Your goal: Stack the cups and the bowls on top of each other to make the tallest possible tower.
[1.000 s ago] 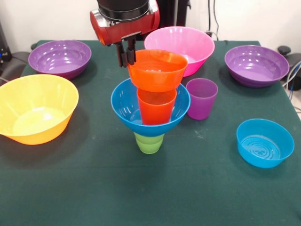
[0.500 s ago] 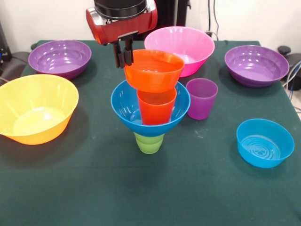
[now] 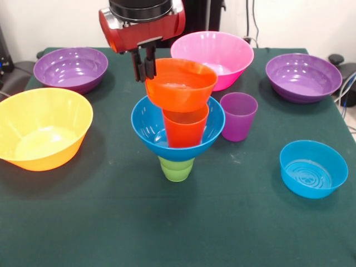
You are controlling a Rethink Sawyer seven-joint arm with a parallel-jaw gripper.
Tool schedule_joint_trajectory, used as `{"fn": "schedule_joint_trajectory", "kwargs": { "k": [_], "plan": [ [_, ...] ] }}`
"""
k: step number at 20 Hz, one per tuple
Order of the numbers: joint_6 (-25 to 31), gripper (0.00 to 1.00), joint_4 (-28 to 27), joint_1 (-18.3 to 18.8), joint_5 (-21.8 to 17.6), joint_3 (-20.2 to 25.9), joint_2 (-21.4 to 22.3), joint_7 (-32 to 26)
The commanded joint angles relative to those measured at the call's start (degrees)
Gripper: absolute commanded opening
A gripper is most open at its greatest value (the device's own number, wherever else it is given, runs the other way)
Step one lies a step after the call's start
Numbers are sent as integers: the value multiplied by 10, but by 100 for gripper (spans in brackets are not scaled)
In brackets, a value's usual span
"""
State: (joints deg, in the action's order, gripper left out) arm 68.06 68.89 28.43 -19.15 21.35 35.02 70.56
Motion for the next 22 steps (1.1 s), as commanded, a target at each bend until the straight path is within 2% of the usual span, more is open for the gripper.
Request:
{"fn": "schedule_joint_trajectory", "kwargs": {
  "k": [1, 11, 22],
  "plan": [
    [25, 0, -10, -22, -19, 1, -37, 13],
    [3, 0, -9, -23, -12, 5, -45, 20],
    [14, 0, -17, -25, -22, 0, -47, 10]
  ]
}}
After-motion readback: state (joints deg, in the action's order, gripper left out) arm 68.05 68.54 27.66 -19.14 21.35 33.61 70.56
